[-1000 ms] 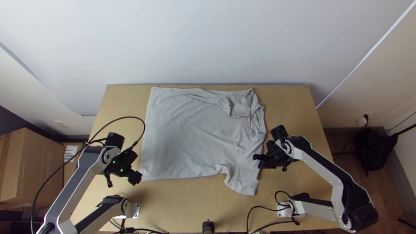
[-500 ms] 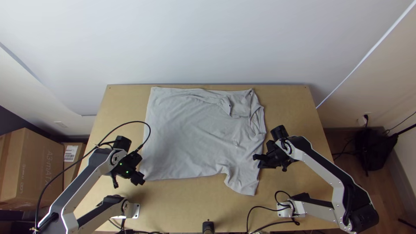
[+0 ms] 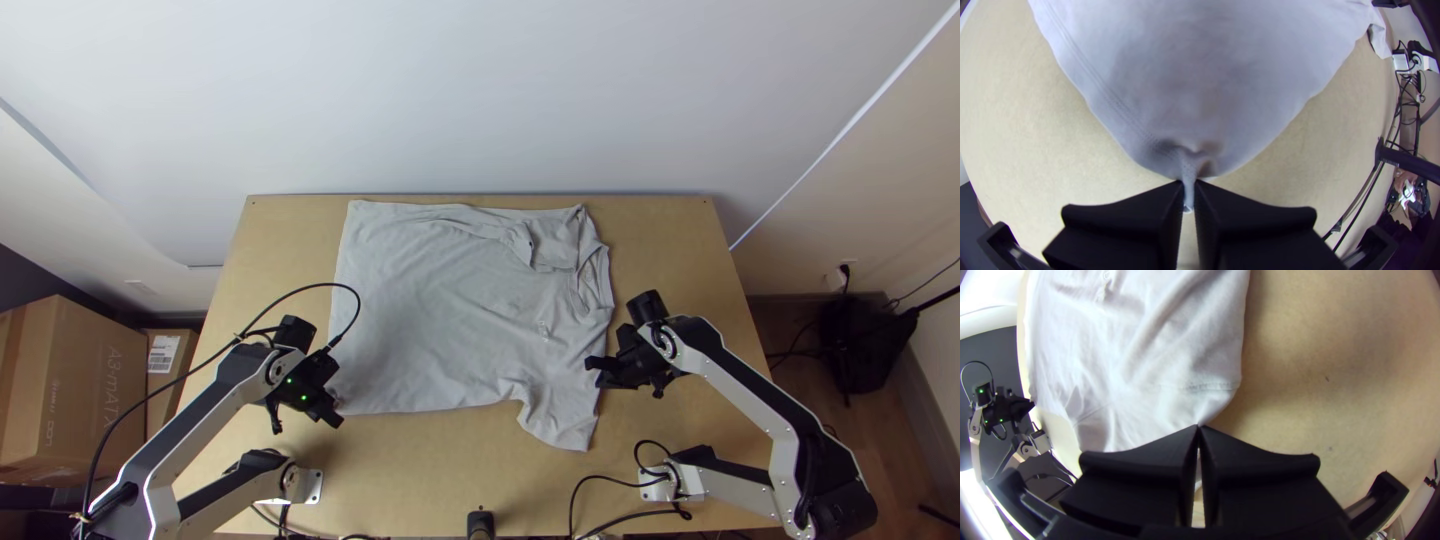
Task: Fold the t-shirt
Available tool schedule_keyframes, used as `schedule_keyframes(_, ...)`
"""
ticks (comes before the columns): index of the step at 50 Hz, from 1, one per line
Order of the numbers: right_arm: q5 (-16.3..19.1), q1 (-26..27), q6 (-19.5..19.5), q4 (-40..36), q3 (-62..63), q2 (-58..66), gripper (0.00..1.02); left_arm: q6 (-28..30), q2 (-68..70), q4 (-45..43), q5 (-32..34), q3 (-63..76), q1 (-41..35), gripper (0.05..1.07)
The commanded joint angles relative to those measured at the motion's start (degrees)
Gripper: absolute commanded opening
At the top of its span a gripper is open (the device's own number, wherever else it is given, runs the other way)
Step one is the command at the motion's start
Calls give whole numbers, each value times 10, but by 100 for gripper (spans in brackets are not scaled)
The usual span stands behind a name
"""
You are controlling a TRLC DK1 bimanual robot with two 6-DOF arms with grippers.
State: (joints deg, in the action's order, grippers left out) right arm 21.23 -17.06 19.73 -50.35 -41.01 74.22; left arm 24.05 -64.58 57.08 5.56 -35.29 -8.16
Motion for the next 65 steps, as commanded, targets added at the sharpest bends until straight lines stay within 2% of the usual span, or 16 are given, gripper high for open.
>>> schedule_keyframes(1, -4, 13, 10, -4, 11, -24, 3, 7, 9, -1, 12, 7, 5, 8)
schedule_keyframes(12, -20, 77, 10, -4, -10, -71, 2, -1, 33, -38, 37, -41, 86, 8)
schedule_keyframes(22, -30, 135, 3, 29, -42, -124, 2, -79, 49, -108, 38, -94, 122, 8)
schedule_keyframes(26, -43, 135, 4, 68, -57, -153, 2, -119, 61, -159, 38, -117, 131, 8)
schedule_keyframes(34, -65, 130, 3, 127, -96, -159, 2, -176, 57, -206, 28, -183, 138, 8)
schedule_keyframes(42, -95, 135, -8, 226, -143, -145, 2, -209, 53, -275, -8, -243, 140, 8)
schedule_keyframes(49, -117, 135, -14, 264, -215, -121, 2, -233, 44, -325, -39, -306, 146, 8)
schedule_keyframes(58, -138, 135, -25, 300, -328, -98, 2, -255, 40, -348, -52, -399, 151, 8)
schedule_keyframes(65, -174, 127, -36, 346, -397, -100, 2, -279, 40, -365, -81, -471, 152, 8)
